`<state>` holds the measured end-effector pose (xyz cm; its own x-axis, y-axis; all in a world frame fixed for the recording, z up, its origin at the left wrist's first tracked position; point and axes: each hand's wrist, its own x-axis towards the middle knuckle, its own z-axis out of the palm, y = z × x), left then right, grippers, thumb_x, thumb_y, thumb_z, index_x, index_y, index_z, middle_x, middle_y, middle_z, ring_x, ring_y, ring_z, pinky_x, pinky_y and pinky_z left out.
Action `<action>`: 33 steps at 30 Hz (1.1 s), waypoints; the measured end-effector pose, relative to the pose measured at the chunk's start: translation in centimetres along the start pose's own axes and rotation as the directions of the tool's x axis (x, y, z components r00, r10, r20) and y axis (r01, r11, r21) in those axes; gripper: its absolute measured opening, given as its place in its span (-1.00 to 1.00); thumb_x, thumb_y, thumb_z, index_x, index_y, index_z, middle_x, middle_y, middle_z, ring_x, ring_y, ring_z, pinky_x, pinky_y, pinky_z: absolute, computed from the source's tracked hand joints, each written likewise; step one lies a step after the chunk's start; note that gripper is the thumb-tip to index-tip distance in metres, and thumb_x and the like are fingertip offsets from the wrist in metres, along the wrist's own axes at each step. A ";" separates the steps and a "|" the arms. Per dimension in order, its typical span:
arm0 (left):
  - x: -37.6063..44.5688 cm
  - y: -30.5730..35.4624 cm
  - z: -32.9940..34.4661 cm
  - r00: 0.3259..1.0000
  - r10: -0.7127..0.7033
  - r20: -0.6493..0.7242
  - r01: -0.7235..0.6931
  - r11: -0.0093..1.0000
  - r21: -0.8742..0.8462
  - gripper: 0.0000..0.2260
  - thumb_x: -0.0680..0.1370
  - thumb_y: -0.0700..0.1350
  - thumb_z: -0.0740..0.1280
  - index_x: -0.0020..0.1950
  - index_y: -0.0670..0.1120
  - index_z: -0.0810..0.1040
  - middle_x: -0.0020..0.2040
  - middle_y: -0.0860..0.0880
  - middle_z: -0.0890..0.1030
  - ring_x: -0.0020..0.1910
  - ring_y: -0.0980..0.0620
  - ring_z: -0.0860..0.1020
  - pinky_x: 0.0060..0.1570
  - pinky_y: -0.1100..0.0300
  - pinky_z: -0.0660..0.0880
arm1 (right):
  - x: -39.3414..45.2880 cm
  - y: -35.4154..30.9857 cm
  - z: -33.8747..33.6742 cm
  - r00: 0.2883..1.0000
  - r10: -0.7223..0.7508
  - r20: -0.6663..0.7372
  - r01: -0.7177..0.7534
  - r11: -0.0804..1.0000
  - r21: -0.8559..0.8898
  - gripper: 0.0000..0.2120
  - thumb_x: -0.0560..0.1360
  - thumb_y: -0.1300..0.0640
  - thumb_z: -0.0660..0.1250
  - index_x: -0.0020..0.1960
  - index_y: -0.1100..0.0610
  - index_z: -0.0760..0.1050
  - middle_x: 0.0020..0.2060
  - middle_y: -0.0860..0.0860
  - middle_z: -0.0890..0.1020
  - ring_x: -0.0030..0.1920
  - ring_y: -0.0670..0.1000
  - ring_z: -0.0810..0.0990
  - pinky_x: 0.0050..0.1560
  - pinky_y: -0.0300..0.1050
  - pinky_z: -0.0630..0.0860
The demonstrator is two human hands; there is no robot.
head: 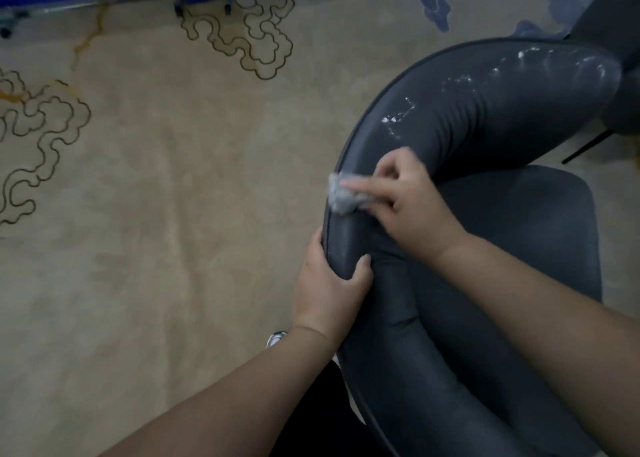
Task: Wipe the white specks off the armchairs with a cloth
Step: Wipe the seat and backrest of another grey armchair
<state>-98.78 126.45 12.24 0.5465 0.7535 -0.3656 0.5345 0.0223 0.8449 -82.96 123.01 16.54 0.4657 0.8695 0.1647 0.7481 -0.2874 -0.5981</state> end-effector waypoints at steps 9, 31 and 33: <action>5.0 3.7 -1.2 0.993 0.094 0.076 -0.108 0.974 0.201 -0.52 0.49 0.10 0.21 0.39 0.02 0.38 0.26 0.02 0.55 0.21 0.00 0.52 0.19 0.09 0.45 | 0.0 2.8 0.9 0.712 0.643 -0.283 -0.460 0.732 0.503 -0.62 0.45 0.34 0.41 0.25 0.12 0.55 0.03 0.14 0.37 -0.13 -0.26 0.44 -0.16 -0.68 0.29; 17.7 8.3 2.6 0.971 0.186 0.154 -0.220 0.941 0.256 -0.66 0.66 0.01 0.04 0.40 0.14 0.41 0.21 0.03 0.60 0.15 0.00 0.52 0.00 0.32 0.29 | 8.8 6.6 -0.1 0.473 0.762 -0.442 -0.494 0.645 0.583 -0.59 0.49 0.27 0.36 0.32 0.08 0.49 0.00 0.04 0.32 -0.11 -0.33 0.41 0.02 -0.60 0.29; 17.7 8.1 2.5 0.971 0.171 0.166 -0.209 0.947 0.244 -0.65 0.66 0.01 0.05 0.42 0.13 0.40 0.21 0.01 0.60 0.15 -0.03 0.52 -0.02 0.35 0.28 | 7.5 5.5 0.9 0.520 0.729 -0.446 -0.527 0.684 0.504 -0.56 0.48 0.26 0.37 0.33 0.01 0.48 -0.04 0.04 0.32 -0.12 -0.34 0.39 0.02 -0.60 0.27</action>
<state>-83.10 138.33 11.65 0.7294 0.6262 -0.2755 0.5495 -0.2963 0.7812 -75.80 128.37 13.78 0.9980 0.0631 -0.0002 0.0285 -0.4529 -0.8911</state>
